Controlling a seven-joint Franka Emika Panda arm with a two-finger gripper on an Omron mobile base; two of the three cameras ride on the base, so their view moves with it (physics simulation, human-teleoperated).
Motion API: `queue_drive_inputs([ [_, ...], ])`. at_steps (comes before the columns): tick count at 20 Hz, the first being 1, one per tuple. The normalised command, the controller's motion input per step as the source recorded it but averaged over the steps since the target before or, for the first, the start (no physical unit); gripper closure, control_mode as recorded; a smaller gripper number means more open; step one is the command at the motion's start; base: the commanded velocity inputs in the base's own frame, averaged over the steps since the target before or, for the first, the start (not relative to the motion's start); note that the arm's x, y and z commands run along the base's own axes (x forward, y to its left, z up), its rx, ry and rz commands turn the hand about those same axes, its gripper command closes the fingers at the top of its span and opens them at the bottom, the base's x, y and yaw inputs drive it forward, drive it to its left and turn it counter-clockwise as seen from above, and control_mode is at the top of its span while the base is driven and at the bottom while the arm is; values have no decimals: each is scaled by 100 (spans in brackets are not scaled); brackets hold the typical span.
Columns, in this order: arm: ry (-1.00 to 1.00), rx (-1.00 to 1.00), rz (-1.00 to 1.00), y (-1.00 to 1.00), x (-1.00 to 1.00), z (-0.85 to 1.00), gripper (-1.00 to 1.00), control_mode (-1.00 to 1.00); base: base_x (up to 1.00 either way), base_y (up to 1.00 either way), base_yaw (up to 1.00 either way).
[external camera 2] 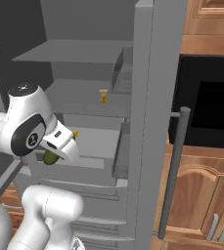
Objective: Place the lemon and cucumber inside the fridge drawer. Close the drawer after placing the vegetables.
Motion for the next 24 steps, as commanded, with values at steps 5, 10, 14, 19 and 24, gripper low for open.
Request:
queue_drive_inputs([
  [5, 0, 0, 0, 0, 0, 0, 100, 100, 40, 9, 13],
  [10, 0, 0, 0, 0, 0, 0, 100, 100, 27, 1, 11],
  [14, 0, 0, 0, 0, 0, 0, 100, 100, 45, 9, 10],
  [19, 0, 0, 0, 0, 1, -1, 100, -100, 29, 2, 6],
  [24, 7, 0, 2, 0, 24, -33, 100, -100, 0, 0, 0],
])
